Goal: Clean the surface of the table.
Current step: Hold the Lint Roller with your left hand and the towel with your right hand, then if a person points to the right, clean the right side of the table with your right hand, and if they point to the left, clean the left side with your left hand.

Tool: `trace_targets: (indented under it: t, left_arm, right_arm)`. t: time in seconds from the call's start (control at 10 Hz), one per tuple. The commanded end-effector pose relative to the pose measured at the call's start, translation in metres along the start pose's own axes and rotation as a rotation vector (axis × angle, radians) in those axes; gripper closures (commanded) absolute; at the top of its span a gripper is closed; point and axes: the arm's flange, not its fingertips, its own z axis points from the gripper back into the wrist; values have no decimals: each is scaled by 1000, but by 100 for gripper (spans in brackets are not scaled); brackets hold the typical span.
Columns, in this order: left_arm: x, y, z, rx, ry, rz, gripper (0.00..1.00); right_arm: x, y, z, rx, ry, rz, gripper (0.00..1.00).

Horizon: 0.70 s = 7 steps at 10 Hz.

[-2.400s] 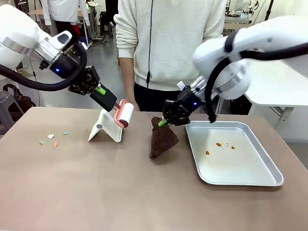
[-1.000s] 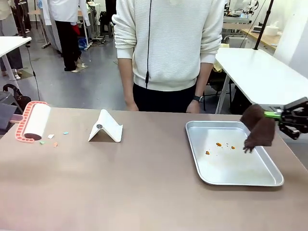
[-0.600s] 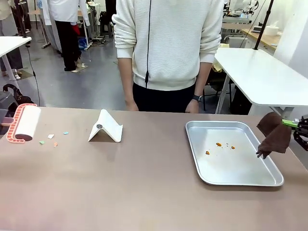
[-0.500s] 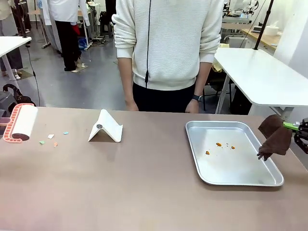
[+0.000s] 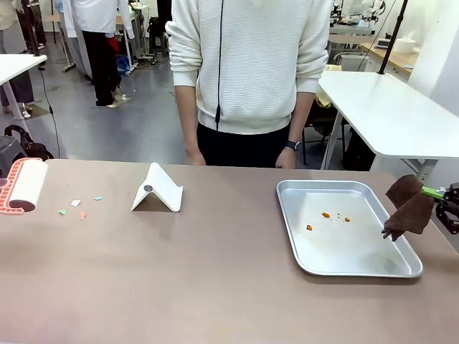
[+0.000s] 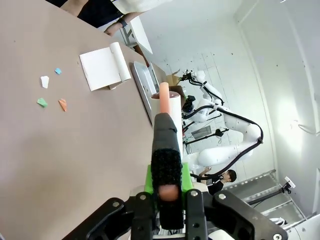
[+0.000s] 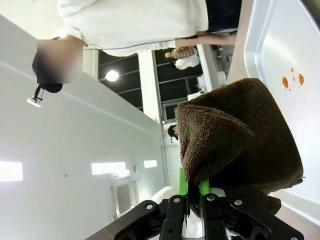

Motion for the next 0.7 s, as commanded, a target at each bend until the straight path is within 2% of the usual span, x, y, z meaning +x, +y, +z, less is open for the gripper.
trace_targets:
  t: [0.0, 0.6]
  left_arm:
    - [-1, -5, -3, 0, 0, -23, 100]
    - [-1, -5, -3, 0, 0, -23, 100]
  right_arm:
    - [-3, 8, 1, -14, 0, 1, 100]
    - [-3, 8, 1, -14, 0, 1, 100]
